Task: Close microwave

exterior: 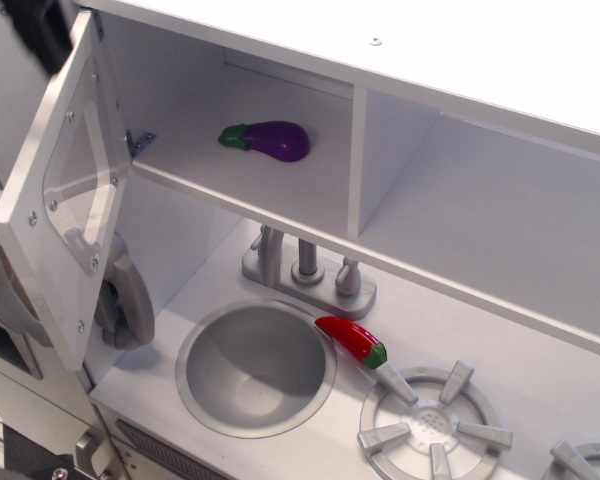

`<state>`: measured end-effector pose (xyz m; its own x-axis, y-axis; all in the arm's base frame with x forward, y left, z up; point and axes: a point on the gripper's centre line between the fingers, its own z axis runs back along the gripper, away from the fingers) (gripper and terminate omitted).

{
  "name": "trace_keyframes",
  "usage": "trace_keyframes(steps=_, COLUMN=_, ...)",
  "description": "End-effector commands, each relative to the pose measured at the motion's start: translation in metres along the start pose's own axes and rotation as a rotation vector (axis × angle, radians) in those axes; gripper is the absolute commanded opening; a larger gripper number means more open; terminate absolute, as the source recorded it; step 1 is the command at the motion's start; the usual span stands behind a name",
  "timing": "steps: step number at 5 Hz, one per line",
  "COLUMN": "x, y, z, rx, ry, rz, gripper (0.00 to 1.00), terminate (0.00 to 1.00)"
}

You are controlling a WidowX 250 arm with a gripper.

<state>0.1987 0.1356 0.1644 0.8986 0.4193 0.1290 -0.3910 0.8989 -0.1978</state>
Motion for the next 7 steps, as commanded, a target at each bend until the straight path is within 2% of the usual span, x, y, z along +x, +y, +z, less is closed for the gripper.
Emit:
trace_keyframes(steps=1, x=-0.009, y=0.014, z=-0.015, rx=0.095, ry=-0.023, rz=-0.003, gripper=1.0, terminate=0.0)
trace_keyframes(steps=2, x=-0.011, y=0.007, z=-0.017, rx=0.042, ry=-0.015, rz=0.018, gripper=1.0, terminate=0.0)
trace_keyframes(steps=3, x=-0.006, y=-0.017, z=-0.026, rx=0.015, ry=-0.023, rz=0.072, gripper=1.0, terminate=0.0)
trace_keyframes(steps=5, x=0.004, y=-0.07, z=-0.056, rx=0.013, ry=-0.022, rz=0.107, gripper=1.0, terminate=0.0)
trace_keyframes(steps=6, x=0.008, y=-0.095, z=-0.065, rx=-0.009, ry=-0.02, rz=0.124, gripper=1.0, terminate=0.0)
trace_keyframes(steps=7, x=0.012, y=-0.124, z=-0.064, rx=-0.051, ry=-0.01, rz=0.135, gripper=1.0, terminate=0.0)
